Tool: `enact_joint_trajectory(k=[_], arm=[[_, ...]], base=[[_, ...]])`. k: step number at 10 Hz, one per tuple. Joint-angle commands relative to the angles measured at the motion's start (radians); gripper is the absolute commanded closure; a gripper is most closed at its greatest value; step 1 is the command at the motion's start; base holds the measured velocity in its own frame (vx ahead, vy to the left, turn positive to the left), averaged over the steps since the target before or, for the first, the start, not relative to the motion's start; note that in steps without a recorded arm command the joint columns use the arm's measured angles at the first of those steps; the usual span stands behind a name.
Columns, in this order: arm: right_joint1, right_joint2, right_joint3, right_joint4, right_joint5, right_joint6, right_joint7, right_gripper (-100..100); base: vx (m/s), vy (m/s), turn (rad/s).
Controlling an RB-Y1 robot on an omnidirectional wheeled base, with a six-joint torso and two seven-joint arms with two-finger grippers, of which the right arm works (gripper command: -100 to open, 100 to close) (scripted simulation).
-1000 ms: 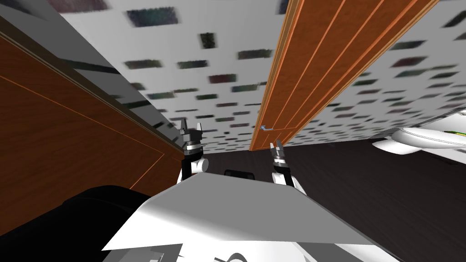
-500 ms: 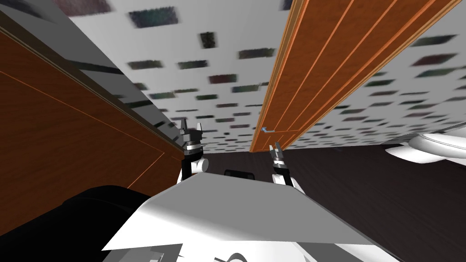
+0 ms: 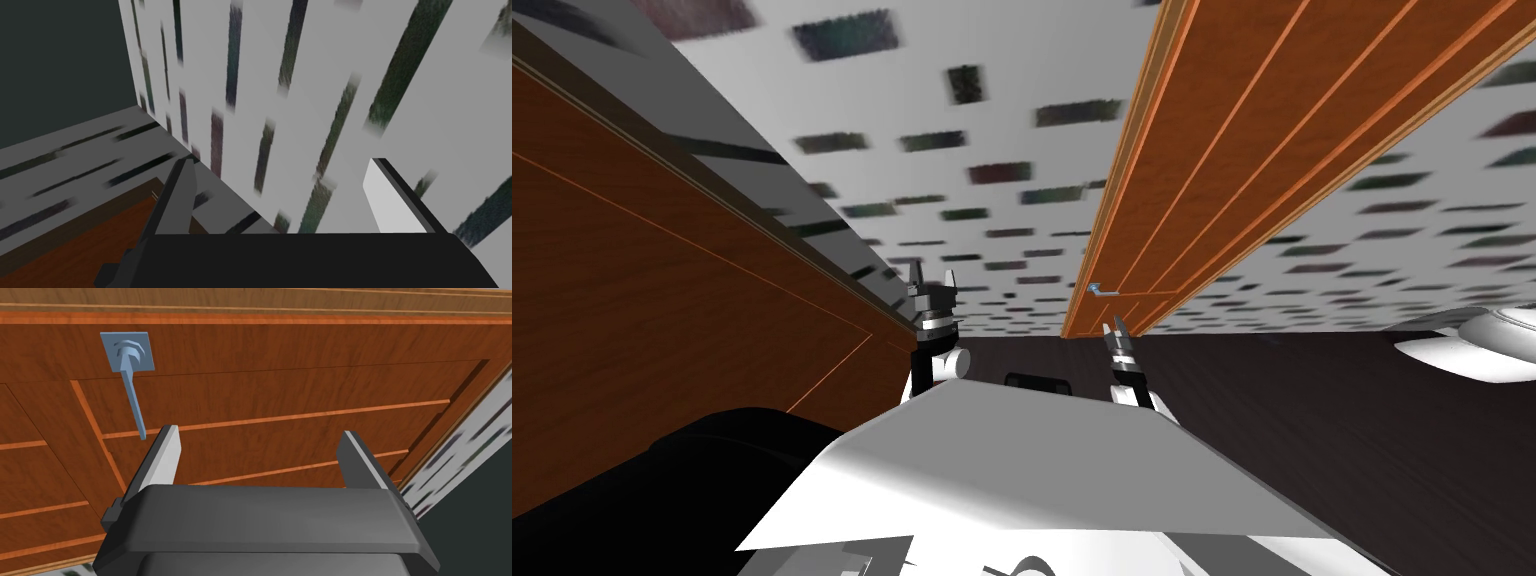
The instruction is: Pull the door open
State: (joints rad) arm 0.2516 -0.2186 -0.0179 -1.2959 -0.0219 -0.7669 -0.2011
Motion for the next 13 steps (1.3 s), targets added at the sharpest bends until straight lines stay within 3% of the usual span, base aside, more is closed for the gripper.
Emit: enact_joint_trajectory(k=[1, 8, 9, 13], arm=[[-0.011, -0.011, 0.001, 0.044, -0.004, -0.009, -0.009, -100], [-0.059, -0.044, 0.01, 0.226, -0.017, -0.049, -0.034, -100], [-0.059, -0.044, 0.01, 0.226, -0.017, -0.049, -0.034, -100], [-0.083, -0.059, 0.015, 0.313, -0.023, -0.068, -0.046, -100]], base=[[0.083, -0.091, 0.096], [0.071, -0.08, 0.082], [0.049, -0.048, 0.028], [0.057, -0.054, 0.063]])
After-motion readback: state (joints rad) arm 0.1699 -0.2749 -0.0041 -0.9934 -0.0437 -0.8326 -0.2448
